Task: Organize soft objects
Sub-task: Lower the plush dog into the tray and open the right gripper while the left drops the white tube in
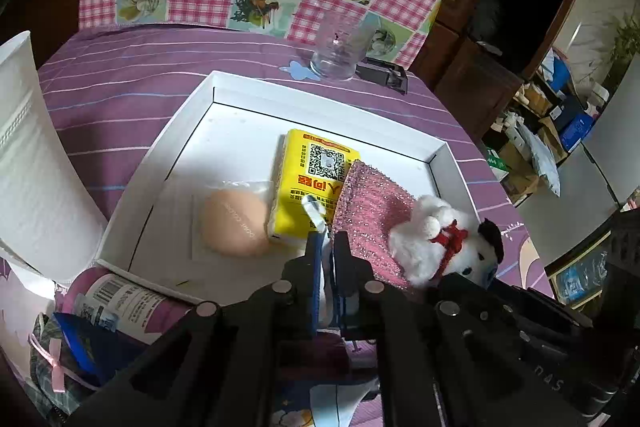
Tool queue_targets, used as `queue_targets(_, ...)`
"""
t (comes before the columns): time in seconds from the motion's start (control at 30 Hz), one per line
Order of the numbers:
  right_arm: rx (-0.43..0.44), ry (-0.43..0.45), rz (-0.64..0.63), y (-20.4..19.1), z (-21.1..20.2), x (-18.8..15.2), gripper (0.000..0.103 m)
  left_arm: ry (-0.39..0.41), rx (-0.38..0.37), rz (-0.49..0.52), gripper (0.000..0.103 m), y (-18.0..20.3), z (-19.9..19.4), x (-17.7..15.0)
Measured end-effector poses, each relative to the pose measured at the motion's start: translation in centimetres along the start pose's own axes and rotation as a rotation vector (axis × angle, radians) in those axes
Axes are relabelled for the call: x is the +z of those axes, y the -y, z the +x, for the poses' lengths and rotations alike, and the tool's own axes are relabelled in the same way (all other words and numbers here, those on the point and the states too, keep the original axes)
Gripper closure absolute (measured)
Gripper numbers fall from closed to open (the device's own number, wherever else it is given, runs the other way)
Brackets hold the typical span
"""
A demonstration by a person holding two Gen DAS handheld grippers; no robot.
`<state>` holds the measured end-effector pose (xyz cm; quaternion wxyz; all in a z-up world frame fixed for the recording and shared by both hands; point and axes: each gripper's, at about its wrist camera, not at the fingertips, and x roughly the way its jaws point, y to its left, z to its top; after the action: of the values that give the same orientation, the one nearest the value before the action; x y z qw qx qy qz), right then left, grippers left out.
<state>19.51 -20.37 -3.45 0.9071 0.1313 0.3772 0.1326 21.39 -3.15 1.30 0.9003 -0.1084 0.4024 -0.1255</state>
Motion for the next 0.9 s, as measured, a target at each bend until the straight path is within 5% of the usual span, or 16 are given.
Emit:
queue_targets(0.1,0.031,0.01,0.06,0.7,-0.2,0.1,0.066,-0.003,-0.014,0.004,0.08,0.2,0.0,-0.1)
queue_targets(0.23,0.081,0.036,0.139,1.6,-1.0,0.3,0.058,0.027,-0.042,0.014,0.047,0.6,-0.7,-0.1)
queue_targets(0.43,0.143,0.128,0.234,2.8,-2.8,0.6,0.036,0.08,-0.089,-0.016,0.028,0.7,-1.7,0.1)
queue_targets(0.9,0.063,0.151,0.096,0.4,-3.4,0.4,0.036,0.12,-0.012,0.023,0.025,1.5,-2.4,0.4)
